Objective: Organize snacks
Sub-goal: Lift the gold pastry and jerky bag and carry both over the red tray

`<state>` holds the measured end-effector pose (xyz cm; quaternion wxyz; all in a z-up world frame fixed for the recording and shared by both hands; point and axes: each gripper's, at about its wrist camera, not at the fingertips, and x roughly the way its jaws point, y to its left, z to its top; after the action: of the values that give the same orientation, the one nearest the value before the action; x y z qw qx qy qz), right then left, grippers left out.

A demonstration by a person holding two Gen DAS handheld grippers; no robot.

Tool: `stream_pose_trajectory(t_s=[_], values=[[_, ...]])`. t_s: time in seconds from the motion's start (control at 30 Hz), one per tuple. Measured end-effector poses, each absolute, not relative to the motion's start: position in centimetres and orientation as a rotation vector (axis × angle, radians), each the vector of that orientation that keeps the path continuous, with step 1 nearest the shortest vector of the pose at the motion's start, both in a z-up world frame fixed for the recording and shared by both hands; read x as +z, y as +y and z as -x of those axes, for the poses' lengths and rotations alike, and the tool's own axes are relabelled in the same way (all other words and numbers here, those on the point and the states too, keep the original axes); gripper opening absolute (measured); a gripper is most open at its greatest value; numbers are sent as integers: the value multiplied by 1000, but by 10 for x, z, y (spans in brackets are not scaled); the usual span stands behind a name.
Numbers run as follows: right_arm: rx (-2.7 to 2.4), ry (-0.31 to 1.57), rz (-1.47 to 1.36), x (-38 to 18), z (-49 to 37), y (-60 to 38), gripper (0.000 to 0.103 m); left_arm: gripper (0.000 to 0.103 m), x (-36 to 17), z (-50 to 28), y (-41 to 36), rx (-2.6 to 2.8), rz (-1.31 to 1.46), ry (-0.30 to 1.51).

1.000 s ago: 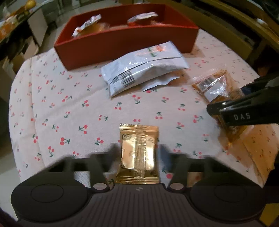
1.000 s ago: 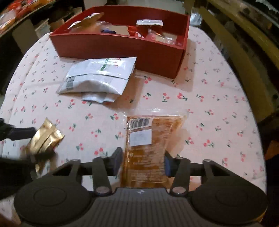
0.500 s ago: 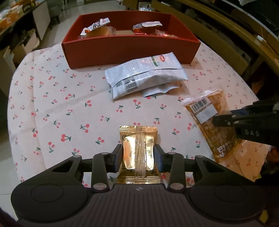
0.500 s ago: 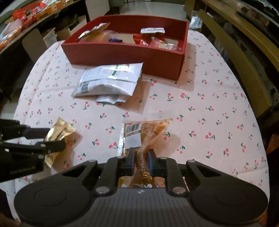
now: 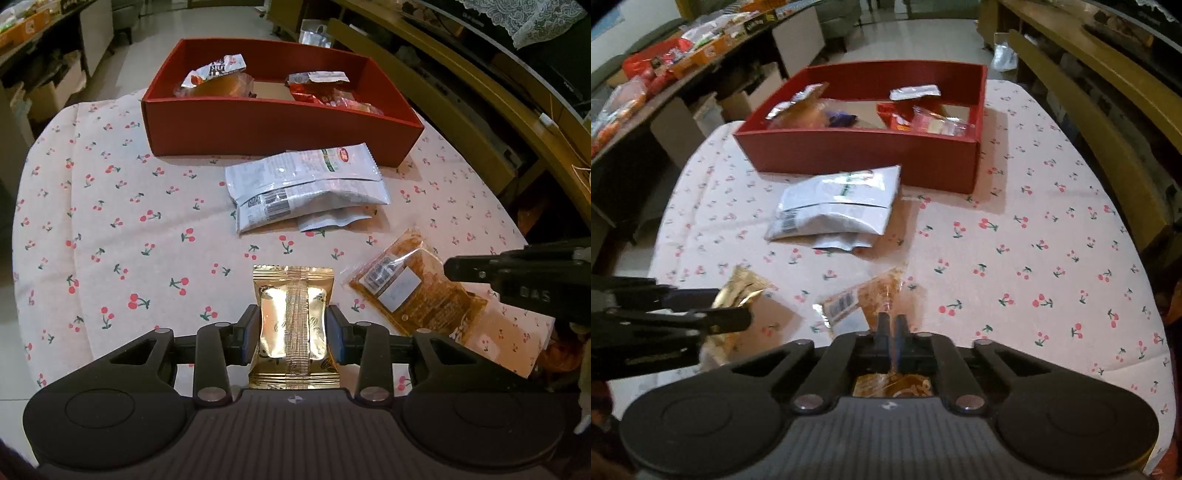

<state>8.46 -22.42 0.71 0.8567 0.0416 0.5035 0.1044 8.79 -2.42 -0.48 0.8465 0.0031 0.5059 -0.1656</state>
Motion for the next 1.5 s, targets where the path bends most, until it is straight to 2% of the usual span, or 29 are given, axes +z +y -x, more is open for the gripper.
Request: stream_pose_trajectory(t_s=[0.03,0.1,0.17,0.23,0.33,0.37,0.4,0.47,0.53,0.57,0.63,1.1,1.5], values=[[233,1070,-84,5,-86,-223,36,46,-5,-87,-24,-350,-8,1068],[269,1071,-47,4,-85,-217,53,46,-5,-87,-24,-350,-8,1069],[308,1076,56,0,-87,-203,93,46,-5,-87,-22,-349,-3,1070],[323,1071,145,-7,-90,-191,99,46,-6,-88,-20,-344,2,1071],[353,1067,199,-20,-97,-175,97,46,-8,-88,-15,-333,4,1080],[336,1065,226,-27,-99,-170,88,46,-10,-88,-13,-328,5,1085],[322,1077,233,-33,-101,-167,87,46,-11,-89,-12,-324,7,1090],[336,1104,169,-28,-102,-172,70,46,-13,-89,-8,-315,13,1097],[317,1125,126,-23,-98,-181,62,46,-13,-90,-4,-315,20,1099],[313,1128,108,-20,-96,-186,53,46,-12,-90,-4,-315,22,1099],[319,1123,60,-14,-91,-193,51,46,-10,-90,-4,-319,28,1096],[284,1012,-106,24,-78,-227,48,47,0,-91,-12,-351,53,1073],[298,904,-181,57,-91,-230,48,46,32,-111,-18,-352,95,967]])
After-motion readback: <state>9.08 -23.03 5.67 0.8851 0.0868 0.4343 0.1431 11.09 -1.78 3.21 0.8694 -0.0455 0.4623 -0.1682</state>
